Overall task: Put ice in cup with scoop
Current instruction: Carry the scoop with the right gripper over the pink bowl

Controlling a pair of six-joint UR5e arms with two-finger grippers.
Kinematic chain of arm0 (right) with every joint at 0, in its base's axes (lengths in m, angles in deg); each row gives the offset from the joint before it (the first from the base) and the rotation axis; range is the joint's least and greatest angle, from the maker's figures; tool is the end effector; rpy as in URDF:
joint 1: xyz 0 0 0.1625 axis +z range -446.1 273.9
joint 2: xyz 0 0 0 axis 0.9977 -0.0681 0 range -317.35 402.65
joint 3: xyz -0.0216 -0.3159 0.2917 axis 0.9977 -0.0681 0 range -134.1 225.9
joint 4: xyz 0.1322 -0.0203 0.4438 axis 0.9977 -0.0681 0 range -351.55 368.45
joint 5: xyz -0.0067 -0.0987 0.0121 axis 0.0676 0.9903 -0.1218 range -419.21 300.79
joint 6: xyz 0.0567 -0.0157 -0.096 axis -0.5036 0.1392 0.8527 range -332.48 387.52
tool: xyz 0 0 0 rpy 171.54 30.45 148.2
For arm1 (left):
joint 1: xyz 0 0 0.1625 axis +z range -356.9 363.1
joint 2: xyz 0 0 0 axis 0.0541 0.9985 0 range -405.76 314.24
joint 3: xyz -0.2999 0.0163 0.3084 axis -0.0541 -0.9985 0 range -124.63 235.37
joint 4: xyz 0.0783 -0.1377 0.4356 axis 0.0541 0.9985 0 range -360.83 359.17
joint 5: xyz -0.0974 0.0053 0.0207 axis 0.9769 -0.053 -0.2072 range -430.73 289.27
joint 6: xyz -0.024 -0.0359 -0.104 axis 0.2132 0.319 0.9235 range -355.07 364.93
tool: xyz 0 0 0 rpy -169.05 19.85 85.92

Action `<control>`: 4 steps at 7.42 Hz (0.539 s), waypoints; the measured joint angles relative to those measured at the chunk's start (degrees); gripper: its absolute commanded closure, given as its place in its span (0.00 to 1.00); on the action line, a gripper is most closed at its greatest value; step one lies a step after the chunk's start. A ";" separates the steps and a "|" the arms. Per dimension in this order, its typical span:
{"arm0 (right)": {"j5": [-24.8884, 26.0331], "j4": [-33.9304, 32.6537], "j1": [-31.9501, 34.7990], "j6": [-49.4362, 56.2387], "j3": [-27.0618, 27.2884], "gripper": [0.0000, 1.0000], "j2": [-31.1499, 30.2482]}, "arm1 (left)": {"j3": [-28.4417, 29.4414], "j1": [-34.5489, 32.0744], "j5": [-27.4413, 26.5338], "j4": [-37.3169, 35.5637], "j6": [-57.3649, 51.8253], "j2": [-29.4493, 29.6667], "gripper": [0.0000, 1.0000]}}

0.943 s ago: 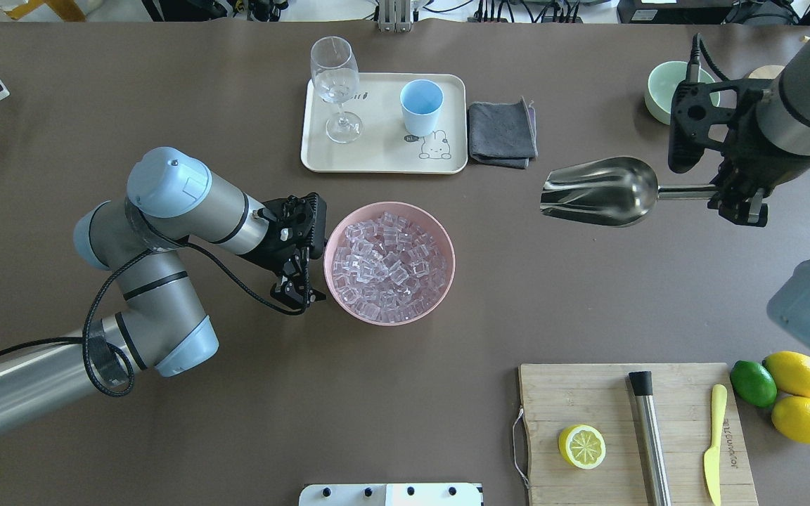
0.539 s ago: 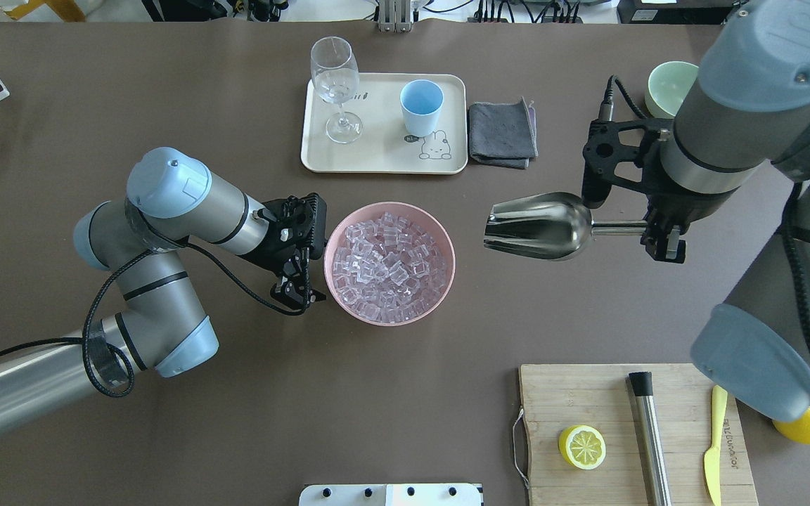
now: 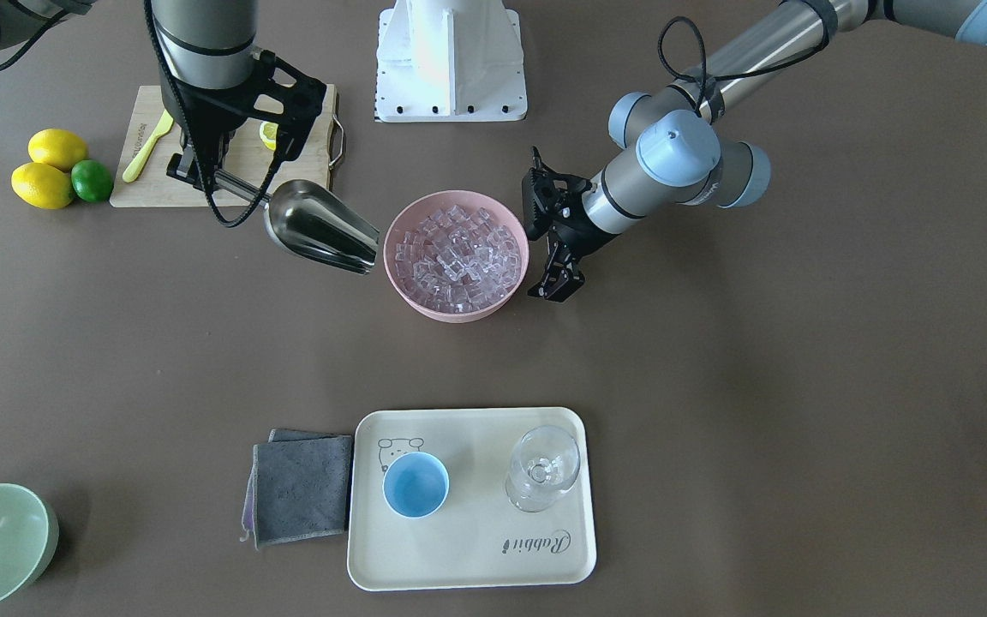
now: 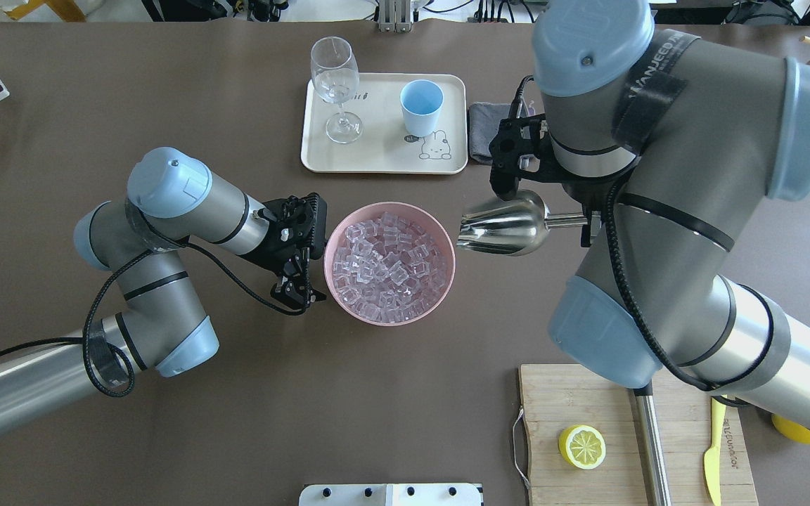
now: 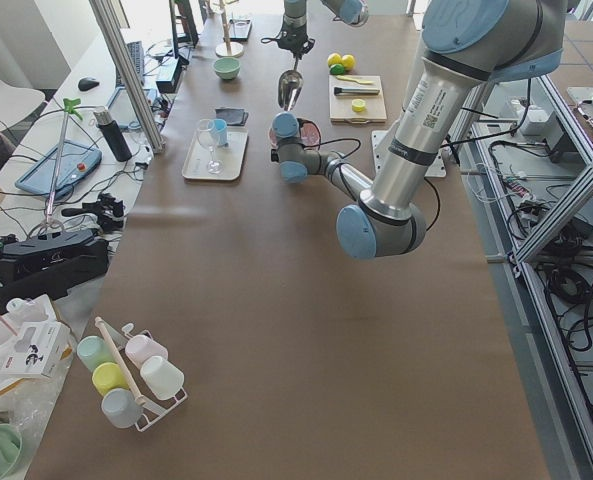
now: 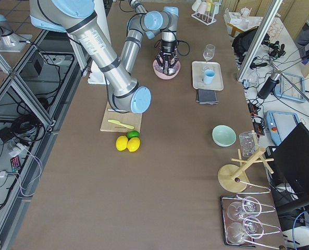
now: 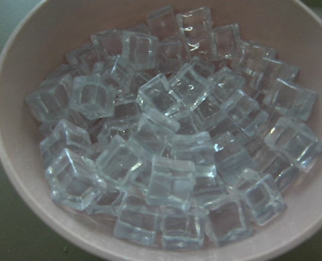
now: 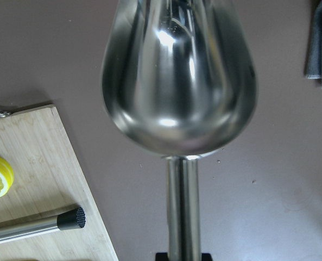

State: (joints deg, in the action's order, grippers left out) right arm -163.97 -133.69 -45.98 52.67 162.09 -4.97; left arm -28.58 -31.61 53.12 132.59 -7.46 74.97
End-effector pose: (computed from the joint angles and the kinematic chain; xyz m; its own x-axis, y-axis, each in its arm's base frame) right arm -0.3752 -0.4529 0.1435 0.2024 -0.9741 0.1009 0.9054 0.2254 0.3598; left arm 0.5742 -0.4834 0.2896 -0.0188 0.9998 -0.0037 -0.3098 -0.0023 0.9508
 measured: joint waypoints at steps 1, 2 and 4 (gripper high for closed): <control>0.66 -2.21 -0.82 -0.01 -1.33 1.00 2.18 | 0.00 0.00 0.04 0.00 0.00 -0.02 0.01; 0.92 -5.20 -1.49 -0.01 -2.24 1.00 4.71 | 0.00 0.00 0.07 0.04 0.00 -0.03 0.01; 1.77 -8.94 -2.79 -0.01 -5.01 1.00 8.61 | -0.06 0.00 0.08 0.04 0.07 -0.02 0.01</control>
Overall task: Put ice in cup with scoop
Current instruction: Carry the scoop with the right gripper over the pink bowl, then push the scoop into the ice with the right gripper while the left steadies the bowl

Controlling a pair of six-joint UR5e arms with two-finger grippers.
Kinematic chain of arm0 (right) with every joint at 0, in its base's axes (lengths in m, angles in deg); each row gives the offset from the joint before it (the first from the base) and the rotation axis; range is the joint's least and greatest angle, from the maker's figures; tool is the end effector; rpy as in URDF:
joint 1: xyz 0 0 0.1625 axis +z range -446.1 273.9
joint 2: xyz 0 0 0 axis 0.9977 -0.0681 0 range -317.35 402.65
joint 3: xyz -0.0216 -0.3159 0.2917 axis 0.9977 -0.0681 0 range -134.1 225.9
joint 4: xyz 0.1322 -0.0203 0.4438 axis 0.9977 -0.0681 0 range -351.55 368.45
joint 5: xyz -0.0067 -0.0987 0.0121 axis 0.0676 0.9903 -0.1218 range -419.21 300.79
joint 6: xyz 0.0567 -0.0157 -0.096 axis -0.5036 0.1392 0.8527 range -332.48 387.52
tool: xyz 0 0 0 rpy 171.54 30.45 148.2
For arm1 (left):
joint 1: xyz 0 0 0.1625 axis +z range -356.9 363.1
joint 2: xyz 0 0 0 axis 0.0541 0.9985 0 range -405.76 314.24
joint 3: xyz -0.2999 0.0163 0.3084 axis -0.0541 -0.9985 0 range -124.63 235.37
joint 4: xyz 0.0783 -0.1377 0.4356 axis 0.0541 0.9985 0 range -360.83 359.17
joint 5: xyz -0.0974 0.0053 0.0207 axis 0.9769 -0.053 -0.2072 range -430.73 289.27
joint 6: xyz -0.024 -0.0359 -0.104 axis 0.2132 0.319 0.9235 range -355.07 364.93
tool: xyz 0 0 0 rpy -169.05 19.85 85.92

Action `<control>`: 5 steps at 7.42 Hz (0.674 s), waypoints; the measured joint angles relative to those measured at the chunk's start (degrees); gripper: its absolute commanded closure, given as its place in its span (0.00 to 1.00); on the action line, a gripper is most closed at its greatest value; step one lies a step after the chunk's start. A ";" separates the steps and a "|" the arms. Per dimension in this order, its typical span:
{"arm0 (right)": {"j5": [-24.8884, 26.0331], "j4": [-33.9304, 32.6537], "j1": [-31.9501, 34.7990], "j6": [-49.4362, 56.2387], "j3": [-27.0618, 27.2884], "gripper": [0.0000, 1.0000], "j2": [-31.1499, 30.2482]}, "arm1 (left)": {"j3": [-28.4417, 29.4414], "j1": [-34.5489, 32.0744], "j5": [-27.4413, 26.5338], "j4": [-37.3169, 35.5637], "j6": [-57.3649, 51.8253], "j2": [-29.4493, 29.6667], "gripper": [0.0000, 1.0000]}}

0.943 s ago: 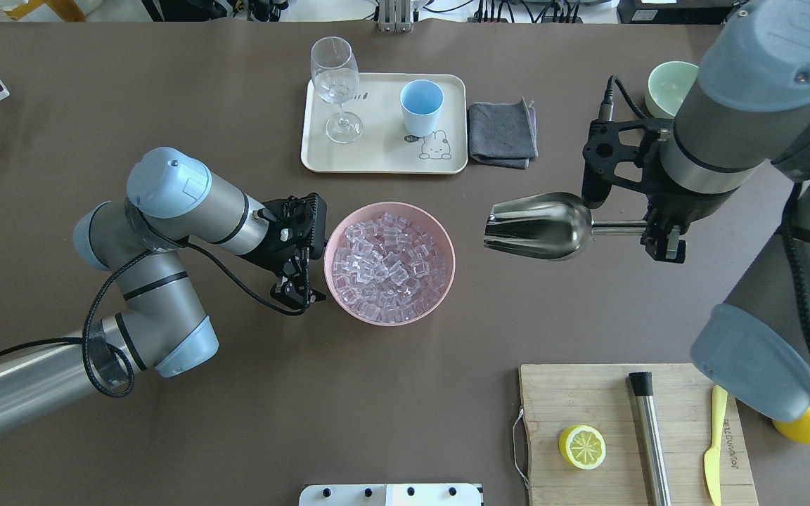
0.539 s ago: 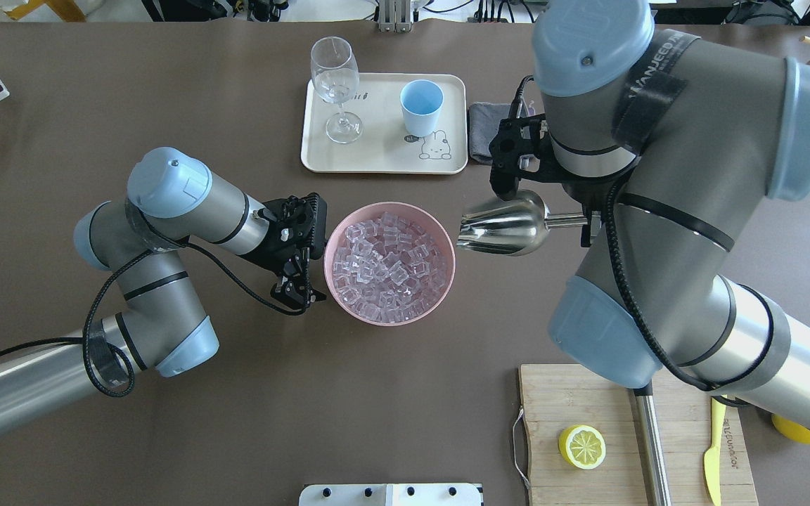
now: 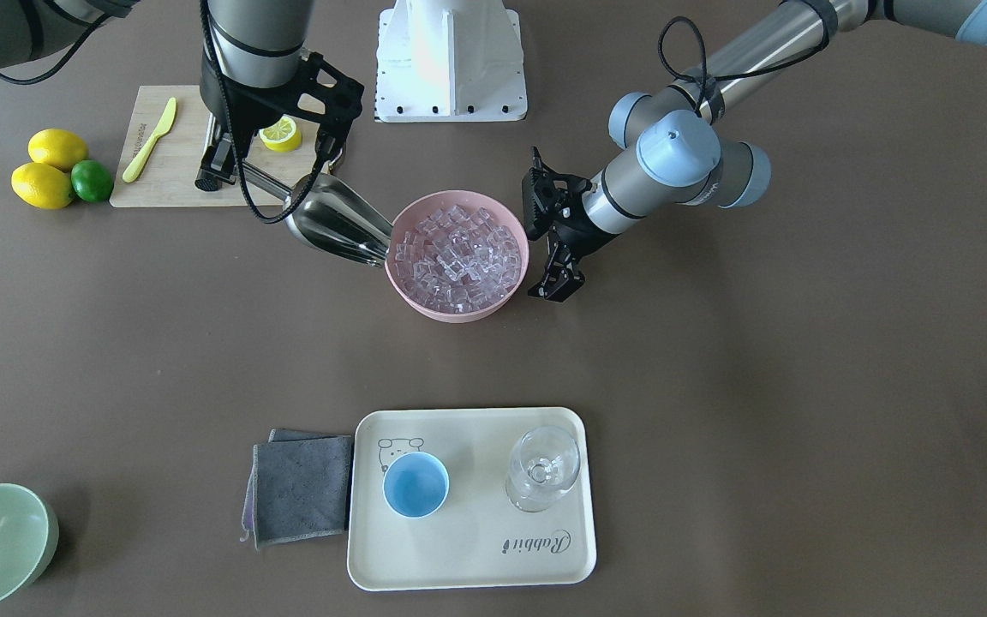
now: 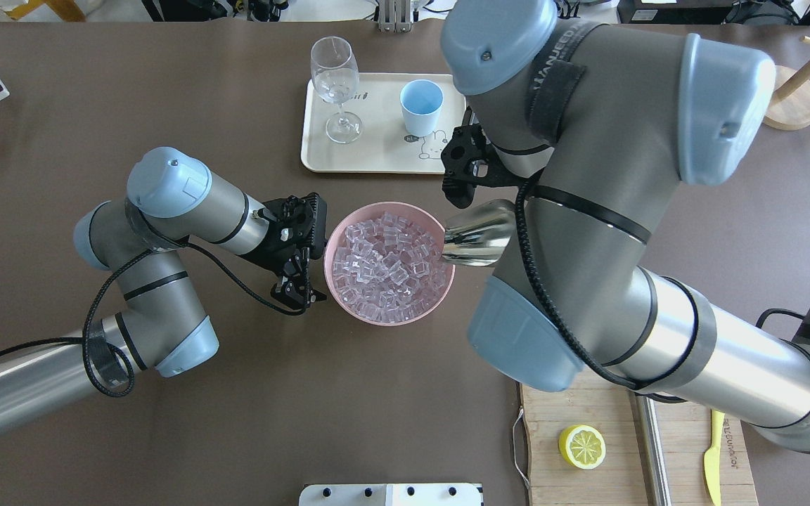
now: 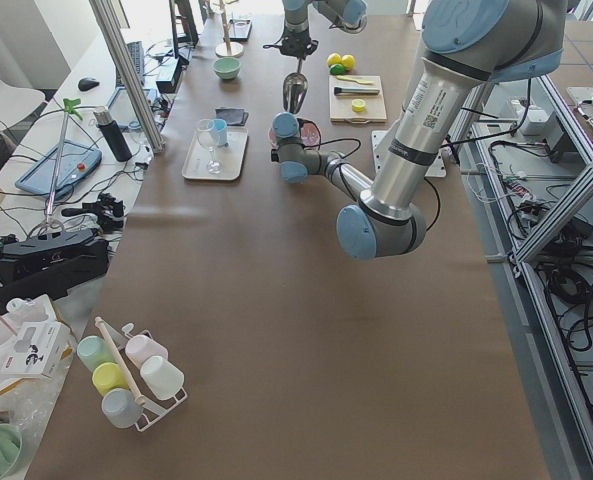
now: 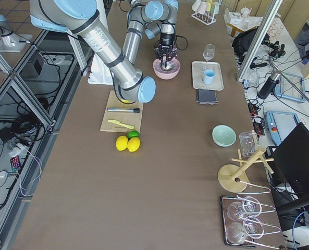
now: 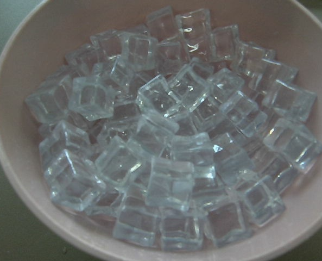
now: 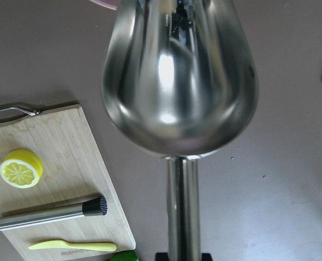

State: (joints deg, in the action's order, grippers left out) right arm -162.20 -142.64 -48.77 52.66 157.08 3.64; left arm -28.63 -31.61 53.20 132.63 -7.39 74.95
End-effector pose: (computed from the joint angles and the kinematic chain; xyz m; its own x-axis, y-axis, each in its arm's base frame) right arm -0.4032 -0.4432 0.0993 0.1722 -0.9780 0.1180 0.9429 0.1983 0.2677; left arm 0.5739 -0.4831 0.2893 -0.0197 0.9998 -0.0046 -0.3086 -0.0017 0.9512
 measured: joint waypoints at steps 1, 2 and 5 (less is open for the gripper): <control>1.06 -0.47 -0.92 0.00 -3.38 1.00 2.20 | -0.01 0.00 0.00 -0.03 0.01 0.03 0.01; 1.77 -0.63 -1.83 -0.01 -6.10 1.00 3.95 | 0.01 0.00 0.00 -0.04 0.01 0.05 0.01; 4.00 -0.48 -3.71 -0.16 -11.43 1.00 5.46 | 0.02 0.00 0.00 -0.04 0.02 0.05 0.01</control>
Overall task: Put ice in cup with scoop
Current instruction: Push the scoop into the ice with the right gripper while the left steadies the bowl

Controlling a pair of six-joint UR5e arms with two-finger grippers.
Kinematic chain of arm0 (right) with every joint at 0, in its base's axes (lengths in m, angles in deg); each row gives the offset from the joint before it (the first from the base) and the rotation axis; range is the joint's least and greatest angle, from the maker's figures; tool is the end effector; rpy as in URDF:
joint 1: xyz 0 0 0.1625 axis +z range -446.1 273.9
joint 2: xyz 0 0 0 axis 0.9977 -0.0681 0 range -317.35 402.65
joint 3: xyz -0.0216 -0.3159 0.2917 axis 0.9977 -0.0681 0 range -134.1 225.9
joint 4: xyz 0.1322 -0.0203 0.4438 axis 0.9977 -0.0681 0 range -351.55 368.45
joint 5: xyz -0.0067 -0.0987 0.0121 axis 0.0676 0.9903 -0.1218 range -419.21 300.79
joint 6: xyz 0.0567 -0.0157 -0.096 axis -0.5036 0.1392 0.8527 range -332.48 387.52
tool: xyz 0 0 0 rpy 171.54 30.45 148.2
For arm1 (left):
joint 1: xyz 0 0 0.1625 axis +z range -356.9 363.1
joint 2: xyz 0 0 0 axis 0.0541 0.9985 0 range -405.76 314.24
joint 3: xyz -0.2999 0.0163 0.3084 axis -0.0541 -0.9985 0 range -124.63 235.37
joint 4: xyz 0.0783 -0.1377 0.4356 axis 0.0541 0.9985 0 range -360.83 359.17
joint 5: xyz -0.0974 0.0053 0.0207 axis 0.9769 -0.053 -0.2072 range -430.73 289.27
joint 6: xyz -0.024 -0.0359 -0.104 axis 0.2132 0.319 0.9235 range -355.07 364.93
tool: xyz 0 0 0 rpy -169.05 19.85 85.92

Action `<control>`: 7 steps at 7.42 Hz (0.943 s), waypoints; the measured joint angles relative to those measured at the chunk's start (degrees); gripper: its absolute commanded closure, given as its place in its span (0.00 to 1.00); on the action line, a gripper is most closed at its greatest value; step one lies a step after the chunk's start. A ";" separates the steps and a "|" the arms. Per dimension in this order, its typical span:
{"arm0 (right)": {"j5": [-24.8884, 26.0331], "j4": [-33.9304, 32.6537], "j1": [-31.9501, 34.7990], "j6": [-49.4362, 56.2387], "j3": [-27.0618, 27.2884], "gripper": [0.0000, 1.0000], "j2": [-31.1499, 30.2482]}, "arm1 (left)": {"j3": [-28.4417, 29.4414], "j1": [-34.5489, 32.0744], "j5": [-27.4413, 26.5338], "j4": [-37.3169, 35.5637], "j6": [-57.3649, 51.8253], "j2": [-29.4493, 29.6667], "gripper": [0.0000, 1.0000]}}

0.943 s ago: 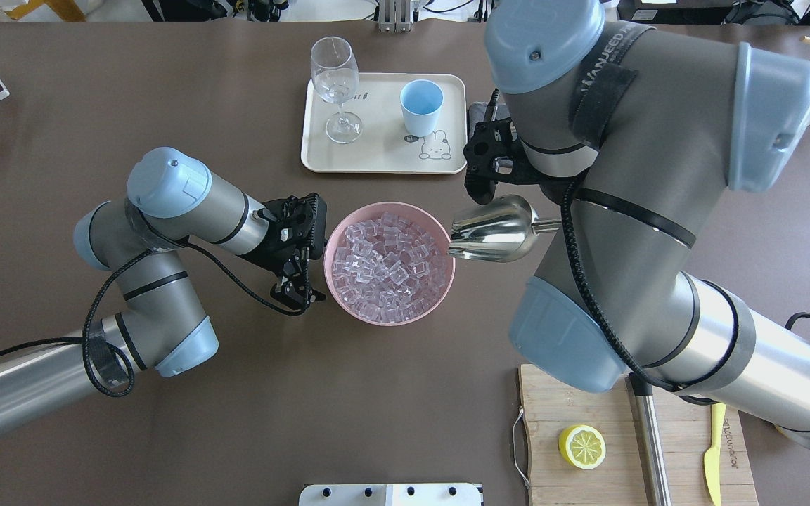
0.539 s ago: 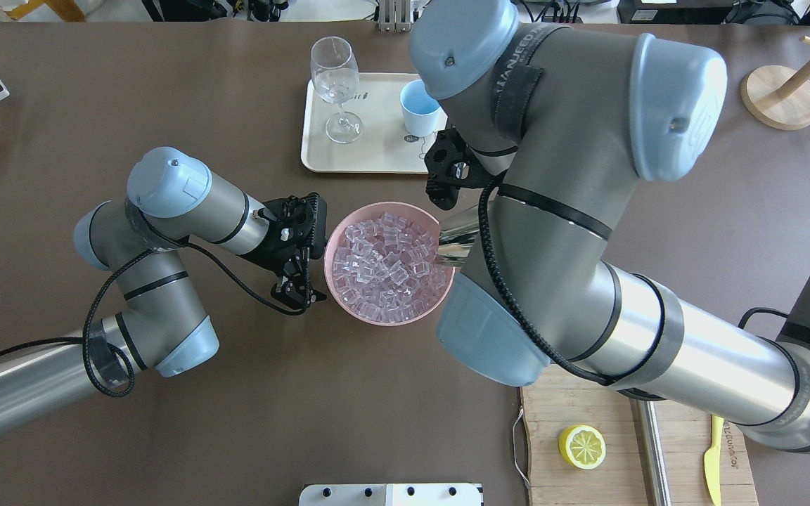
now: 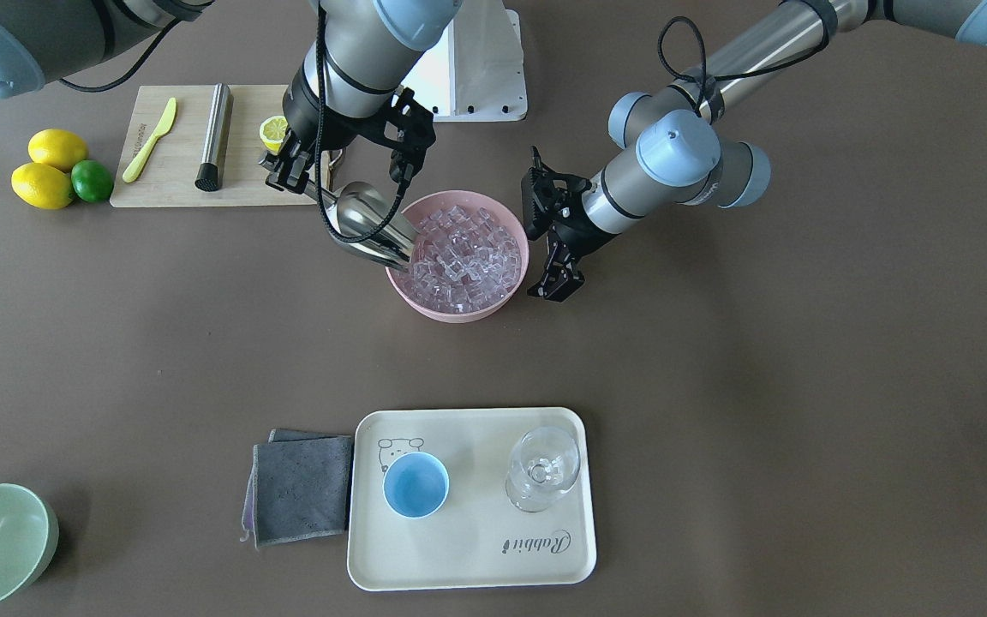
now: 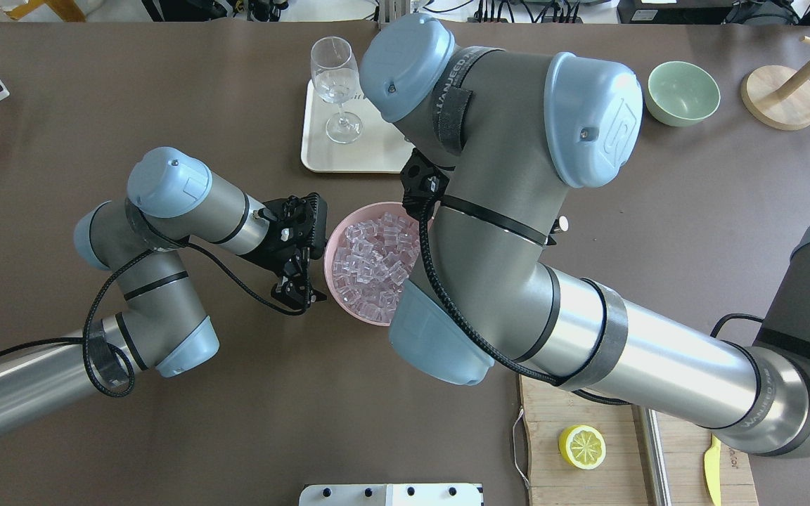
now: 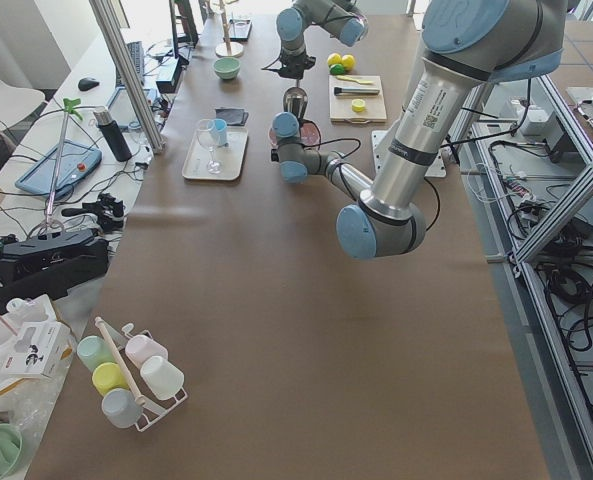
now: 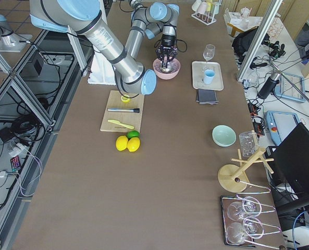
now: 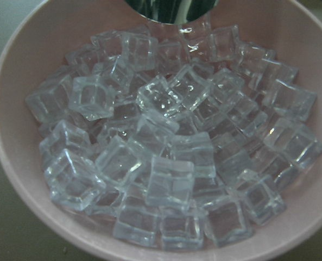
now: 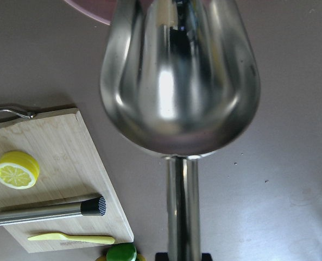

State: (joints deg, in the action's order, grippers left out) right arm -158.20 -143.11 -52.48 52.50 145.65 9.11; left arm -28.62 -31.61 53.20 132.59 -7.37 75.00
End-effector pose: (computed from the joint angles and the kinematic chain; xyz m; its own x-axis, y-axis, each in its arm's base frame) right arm -0.4742 -0.4541 0.0969 0.1356 -0.9850 0.1069 0.9789 0.1498 0.1392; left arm 0.5741 -0.4832 0.2888 -0.0196 0.9998 -0.0049 -0.3086 -0.0014 0.9512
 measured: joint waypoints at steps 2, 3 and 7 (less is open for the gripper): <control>0.41 0.77 -0.92 -0.77 -3.30 1.00 1.09 | 0.04 0.00 0.00 0.00 0.52 0.00 0.01; 0.67 1.61 -1.48 -1.53 -5.25 1.00 1.88 | 0.04 0.00 0.00 0.00 0.84 0.00 0.01; 1.37 5.10 -3.32 -4.55 -11.18 1.00 4.68 | 0.01 0.00 0.00 0.00 1.09 0.00 0.01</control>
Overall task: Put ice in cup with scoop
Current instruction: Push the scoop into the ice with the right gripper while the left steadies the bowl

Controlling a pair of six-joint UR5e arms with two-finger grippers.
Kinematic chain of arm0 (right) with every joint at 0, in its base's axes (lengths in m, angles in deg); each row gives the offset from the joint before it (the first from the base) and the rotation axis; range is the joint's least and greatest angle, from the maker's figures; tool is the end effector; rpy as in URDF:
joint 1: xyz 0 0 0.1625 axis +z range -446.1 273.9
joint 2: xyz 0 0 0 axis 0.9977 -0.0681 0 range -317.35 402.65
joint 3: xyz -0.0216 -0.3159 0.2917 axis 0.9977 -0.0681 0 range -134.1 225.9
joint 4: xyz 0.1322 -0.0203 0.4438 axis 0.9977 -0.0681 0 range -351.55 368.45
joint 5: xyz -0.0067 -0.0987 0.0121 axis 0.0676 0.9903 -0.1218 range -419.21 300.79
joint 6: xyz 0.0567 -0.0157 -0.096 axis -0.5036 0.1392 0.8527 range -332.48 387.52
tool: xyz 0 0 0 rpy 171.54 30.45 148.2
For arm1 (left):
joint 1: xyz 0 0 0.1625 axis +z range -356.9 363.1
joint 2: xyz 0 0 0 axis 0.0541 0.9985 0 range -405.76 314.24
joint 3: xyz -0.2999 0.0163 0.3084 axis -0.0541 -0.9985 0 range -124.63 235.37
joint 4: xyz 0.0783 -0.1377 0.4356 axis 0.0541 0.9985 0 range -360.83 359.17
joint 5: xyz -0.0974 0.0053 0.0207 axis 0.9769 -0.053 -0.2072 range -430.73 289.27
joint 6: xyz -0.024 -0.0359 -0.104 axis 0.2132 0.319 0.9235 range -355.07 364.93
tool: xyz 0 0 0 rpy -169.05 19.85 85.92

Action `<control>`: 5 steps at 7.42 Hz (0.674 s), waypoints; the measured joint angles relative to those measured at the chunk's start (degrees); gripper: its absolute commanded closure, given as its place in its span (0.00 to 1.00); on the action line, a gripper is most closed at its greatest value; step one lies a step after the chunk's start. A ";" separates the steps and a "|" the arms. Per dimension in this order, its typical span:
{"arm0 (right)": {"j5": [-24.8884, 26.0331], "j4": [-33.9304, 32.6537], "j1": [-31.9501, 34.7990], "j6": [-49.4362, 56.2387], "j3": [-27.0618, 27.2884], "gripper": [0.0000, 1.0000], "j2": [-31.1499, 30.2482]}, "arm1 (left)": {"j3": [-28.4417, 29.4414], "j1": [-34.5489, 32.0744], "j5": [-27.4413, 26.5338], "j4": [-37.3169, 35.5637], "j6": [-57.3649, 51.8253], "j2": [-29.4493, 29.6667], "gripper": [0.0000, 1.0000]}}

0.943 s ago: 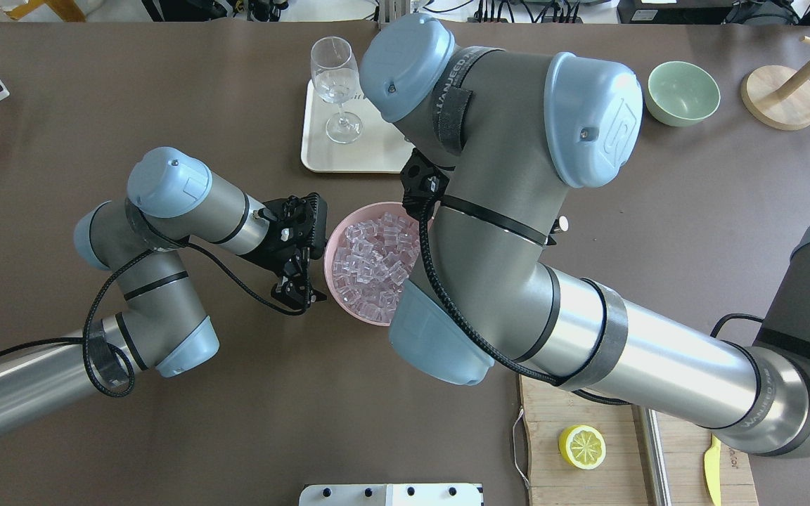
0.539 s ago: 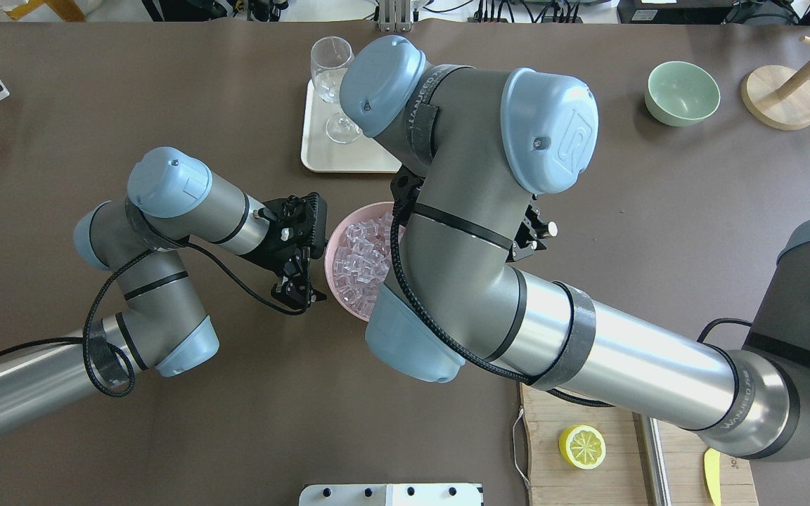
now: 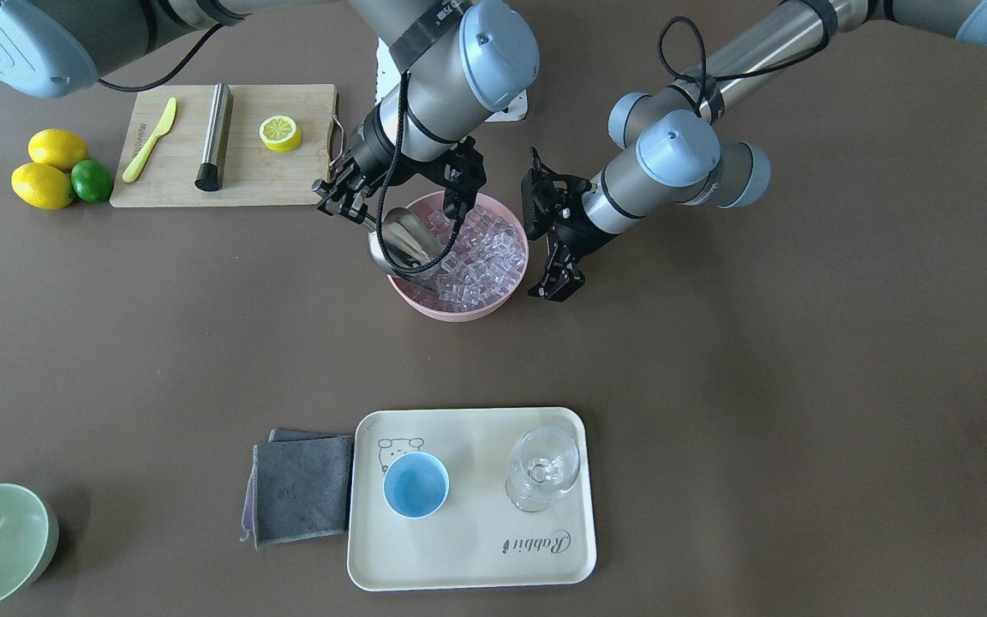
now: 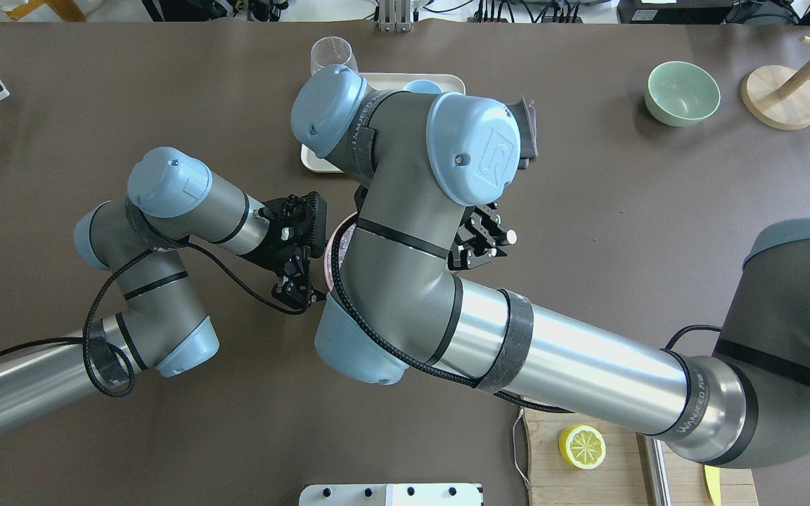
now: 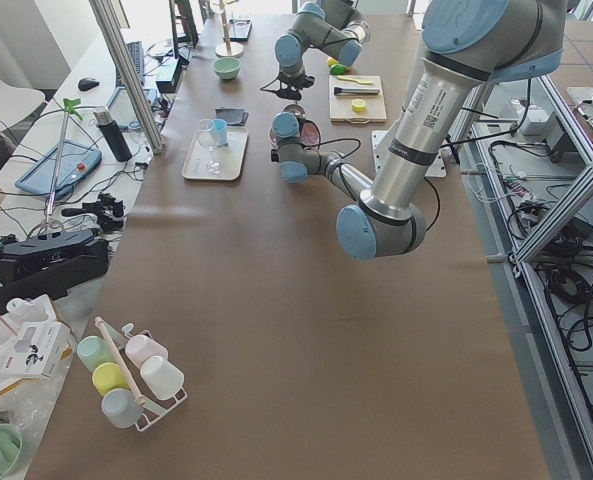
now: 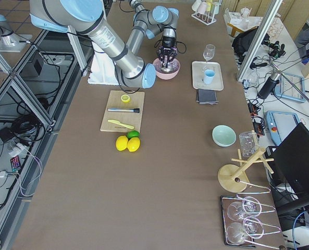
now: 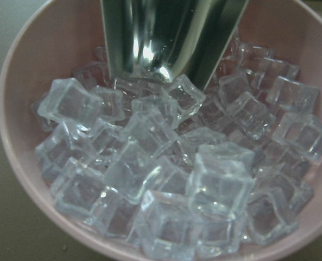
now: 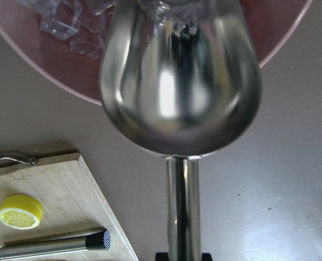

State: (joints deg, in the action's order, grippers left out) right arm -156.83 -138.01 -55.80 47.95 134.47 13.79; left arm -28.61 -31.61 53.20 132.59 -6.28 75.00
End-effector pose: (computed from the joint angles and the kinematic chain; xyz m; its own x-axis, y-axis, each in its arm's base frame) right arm -0.5506 -0.4587 0.0927 0.1615 -0.9814 0.1042 0.9801 0.1719 0.0993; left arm 0.5741 -0.4833 0.2889 -0.0137 0.9996 -0.0231 -0.3091 0.0177 0.9509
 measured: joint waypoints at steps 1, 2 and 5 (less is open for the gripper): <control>0.31 0.88 -0.45 -0.46 -0.38 1.00 0.00 | -0.02 0.00 0.00 0.04 -0.01 0.00 0.01; 0.59 2.05 -0.64 -0.64 -0.35 1.00 -0.32 | -0.04 0.00 0.00 0.07 -0.02 0.00 0.01; 0.77 9.13 -0.76 -0.69 3.10 1.00 -4.76 | -0.04 0.00 0.07 0.05 0.05 -0.08 0.01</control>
State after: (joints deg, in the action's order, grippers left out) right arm -156.06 -128.88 -56.56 47.26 137.57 9.03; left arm -28.66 -31.61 53.27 132.64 -6.23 74.92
